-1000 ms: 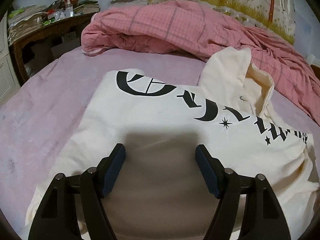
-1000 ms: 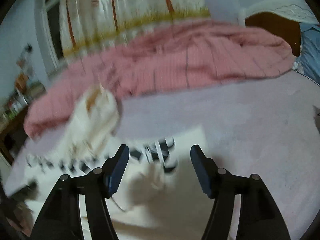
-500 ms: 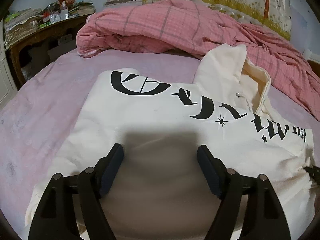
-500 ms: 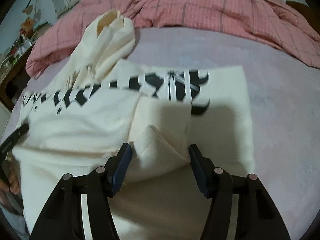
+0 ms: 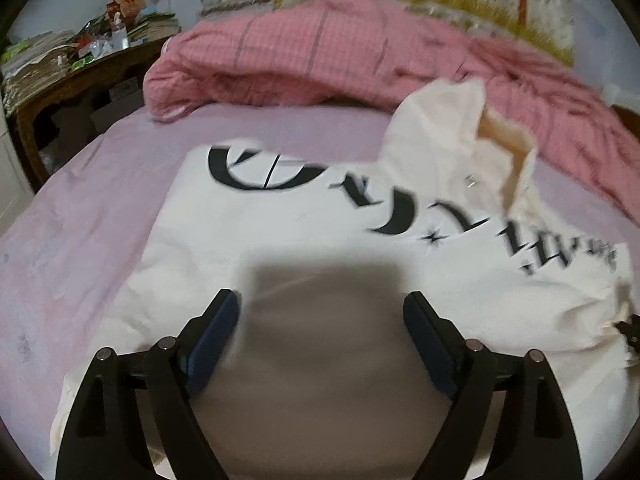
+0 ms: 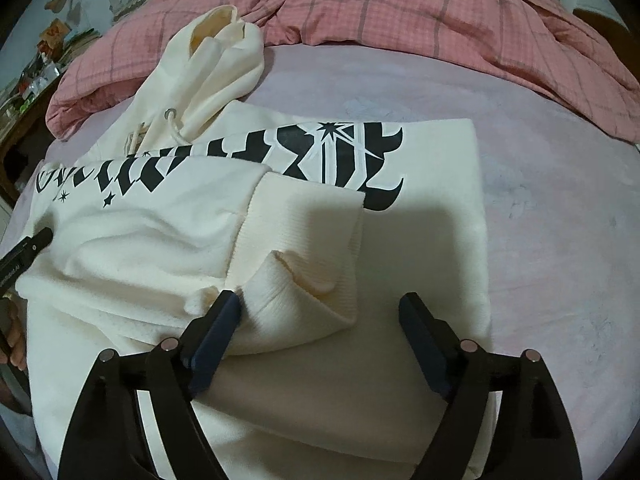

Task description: Fold large clothes

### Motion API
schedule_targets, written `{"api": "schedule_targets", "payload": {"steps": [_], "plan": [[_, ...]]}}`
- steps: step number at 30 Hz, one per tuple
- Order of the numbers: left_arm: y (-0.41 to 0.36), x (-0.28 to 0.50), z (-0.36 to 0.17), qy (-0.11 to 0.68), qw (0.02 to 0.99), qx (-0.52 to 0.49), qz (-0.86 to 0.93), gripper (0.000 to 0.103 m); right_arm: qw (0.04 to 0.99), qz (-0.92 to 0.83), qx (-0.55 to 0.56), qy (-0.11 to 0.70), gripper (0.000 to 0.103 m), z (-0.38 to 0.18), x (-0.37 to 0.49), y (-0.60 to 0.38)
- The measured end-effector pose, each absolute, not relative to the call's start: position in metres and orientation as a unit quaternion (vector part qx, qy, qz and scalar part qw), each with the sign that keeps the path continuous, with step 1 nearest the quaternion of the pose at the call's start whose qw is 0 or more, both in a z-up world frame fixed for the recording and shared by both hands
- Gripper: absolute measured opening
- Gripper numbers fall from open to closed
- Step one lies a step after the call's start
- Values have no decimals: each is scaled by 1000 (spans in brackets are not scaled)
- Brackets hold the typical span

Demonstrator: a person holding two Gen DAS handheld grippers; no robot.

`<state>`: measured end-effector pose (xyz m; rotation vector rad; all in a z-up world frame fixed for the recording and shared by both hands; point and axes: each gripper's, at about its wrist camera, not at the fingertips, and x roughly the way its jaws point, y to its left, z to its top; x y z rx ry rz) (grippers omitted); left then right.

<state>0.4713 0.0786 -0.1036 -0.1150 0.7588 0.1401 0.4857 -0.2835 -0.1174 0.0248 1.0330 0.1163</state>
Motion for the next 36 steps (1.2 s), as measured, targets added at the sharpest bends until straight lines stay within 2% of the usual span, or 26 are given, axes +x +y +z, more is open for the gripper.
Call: {"api": "schedule_targets", "payload": {"steps": [6,8,12,15,19,25,28,29,31,32,33,36], "plan": [[75,455,-76,267,961,-63,30,83,905,39,19,422,83,-82,467,-278],[82,464,-81,273,957,-88,27,83,909,54,41,411,83,-71,463,-274],[101,492,-105,341,928,-138,51,83,905,104,95,401,83,-41,483,-259],[109,497,-111,353,920,-164,52,83,900,118,120,403,83,-26,525,-236],[102,498,-112,359,920,-147,61,84,897,96,146,406,81,-32,599,-202],[102,499,-114,362,919,-143,65,84,916,44,78,392,75,-52,688,-153],[101,499,-114,363,919,-141,65,84,906,26,34,422,63,-72,720,-133],[101,499,-114,364,919,-139,66,84,901,21,19,433,55,-80,726,-128],[101,499,-114,364,919,-139,66,84,896,16,-10,444,37,-90,732,-123],[102,499,-114,364,918,-141,65,84,896,12,-24,443,13,-92,730,-122],[102,499,-114,364,918,-141,65,84,901,5,-39,431,7,-90,724,-121],[103,498,-113,363,919,-141,64,84,932,24,-69,354,6,-68,691,-121]]}}
